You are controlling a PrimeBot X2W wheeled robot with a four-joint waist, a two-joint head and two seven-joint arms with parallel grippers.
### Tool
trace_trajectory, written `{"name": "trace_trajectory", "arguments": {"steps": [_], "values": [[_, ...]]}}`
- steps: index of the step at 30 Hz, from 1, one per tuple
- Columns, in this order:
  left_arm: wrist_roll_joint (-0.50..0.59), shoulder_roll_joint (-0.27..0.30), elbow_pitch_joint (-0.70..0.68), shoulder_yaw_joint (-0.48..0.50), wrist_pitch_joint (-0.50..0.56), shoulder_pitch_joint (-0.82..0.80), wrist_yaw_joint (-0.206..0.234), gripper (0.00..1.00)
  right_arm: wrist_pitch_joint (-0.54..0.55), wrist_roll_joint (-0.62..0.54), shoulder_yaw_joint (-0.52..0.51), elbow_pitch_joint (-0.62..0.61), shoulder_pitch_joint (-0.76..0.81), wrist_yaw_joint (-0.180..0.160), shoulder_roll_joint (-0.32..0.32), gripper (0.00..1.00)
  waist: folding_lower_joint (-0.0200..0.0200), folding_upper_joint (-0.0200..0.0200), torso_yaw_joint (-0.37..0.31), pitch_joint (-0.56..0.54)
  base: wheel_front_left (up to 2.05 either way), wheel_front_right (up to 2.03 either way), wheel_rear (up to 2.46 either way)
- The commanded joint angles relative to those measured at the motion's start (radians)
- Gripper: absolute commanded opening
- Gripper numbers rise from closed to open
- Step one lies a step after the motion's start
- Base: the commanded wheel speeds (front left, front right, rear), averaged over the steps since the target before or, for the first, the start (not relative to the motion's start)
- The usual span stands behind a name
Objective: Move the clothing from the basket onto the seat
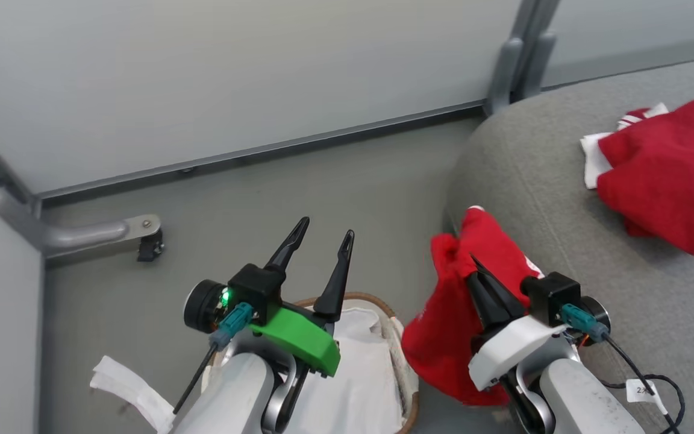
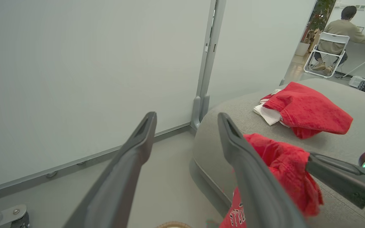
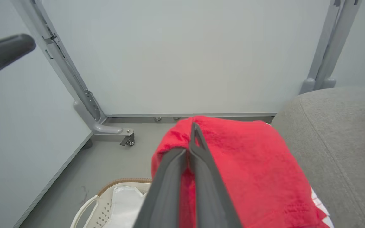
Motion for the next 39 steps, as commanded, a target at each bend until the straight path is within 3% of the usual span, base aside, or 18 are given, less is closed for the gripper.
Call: {"name": "trace_trajectory", "arguments": {"steps": [1, 13, 22, 26, 32, 39], "values": [[0.009, 0.005, -0.001, 0.014, 0.001, 0.023, -0.009, 1.00, 0.000, 0.008, -0.013, -0.013, 0.020, -0.001, -0.004, 0.00, 0.0000, -0.0001, -0.175, -0.006, 0.00, 0.00, 0.00], [0.046, 0.005, -0.011, 0.061, 0.001, 0.092, -0.031, 1.00, 0.000, 0.014, -0.079, -0.101, 0.052, -0.001, -0.003, 0.00, 0.0000, -0.0001, -0.410, 0.012, 0.00, 0.00, 0.00], [0.046, 0.006, 0.014, 0.012, 0.001, 0.036, -0.056, 1.00, 0.000, -0.041, -0.179, -0.228, 0.007, -0.001, -0.011, 0.00, 0.0000, -0.0001, -0.438, 0.062, 0.00, 0.00, 0.00], [0.052, 0.006, 0.023, -0.003, 0.001, 0.019, -0.060, 1.00, 0.000, -0.066, -0.214, -0.304, -0.078, -0.001, -0.076, 0.00, 0.0000, -0.0001, -0.441, 0.085, 0.00, 0.00, 0.00], [0.074, 0.006, 0.025, 0.005, 0.001, 0.009, -0.065, 1.00, 0.000, -0.116, -0.195, -0.329, -0.322, -0.001, -0.266, 0.00, 0.0000, -0.0001, -0.437, 0.127, 0.00, 0.00, 0.00], [0.133, 0.006, 0.010, 0.028, 0.001, -0.014, -0.070, 1.00, 0.000, -0.183, -0.118, -0.201, -0.647, -0.001, -0.443, 0.00, 0.0000, -0.0001, -0.393, 0.201, 0.00, 0.00, 0.00]]}}
